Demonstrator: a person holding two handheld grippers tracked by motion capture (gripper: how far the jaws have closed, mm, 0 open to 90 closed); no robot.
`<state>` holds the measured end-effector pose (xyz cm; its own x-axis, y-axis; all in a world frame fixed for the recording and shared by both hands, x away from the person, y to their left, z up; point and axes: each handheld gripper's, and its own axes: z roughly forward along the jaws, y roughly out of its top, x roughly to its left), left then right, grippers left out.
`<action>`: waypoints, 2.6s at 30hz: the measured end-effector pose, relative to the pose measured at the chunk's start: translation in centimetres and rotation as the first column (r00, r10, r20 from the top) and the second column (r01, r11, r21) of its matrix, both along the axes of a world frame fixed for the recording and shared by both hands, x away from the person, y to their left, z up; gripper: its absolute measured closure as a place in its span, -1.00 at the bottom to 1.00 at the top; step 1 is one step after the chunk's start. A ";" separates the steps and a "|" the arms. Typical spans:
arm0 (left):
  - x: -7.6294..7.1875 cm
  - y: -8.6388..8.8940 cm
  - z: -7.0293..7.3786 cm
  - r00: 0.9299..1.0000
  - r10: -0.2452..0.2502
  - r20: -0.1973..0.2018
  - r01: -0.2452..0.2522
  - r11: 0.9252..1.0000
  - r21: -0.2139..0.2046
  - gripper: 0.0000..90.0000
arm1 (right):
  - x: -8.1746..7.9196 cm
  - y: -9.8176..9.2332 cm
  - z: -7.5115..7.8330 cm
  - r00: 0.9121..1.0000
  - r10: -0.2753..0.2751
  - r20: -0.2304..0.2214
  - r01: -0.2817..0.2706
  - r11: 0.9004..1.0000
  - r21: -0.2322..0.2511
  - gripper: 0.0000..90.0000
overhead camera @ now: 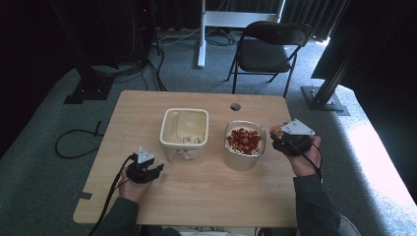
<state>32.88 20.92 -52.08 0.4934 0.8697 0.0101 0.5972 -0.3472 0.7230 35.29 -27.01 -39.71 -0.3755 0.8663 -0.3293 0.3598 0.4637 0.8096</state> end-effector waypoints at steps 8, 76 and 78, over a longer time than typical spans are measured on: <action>0.0 -0.1 0.0 1.000 -0.003 -0.002 0.003 1.000 0.005 0.17 | 0.0 0.1 0.0 1.000 0.005 0.003 -0.005 1.000 -0.011 -0.10; 0.1 0.1 0.0 1.000 0.000 0.000 0.000 1.000 0.000 0.17 | 1.0 6.4 -0.9 0.992 0.121 0.035 -0.056 0.672 -0.739 -0.10; 0.1 0.1 0.1 1.000 0.001 0.000 -0.001 1.000 -0.001 0.17 | 1.1 6.5 -1.0 0.992 0.123 0.036 -0.053 0.650 -0.758 -0.10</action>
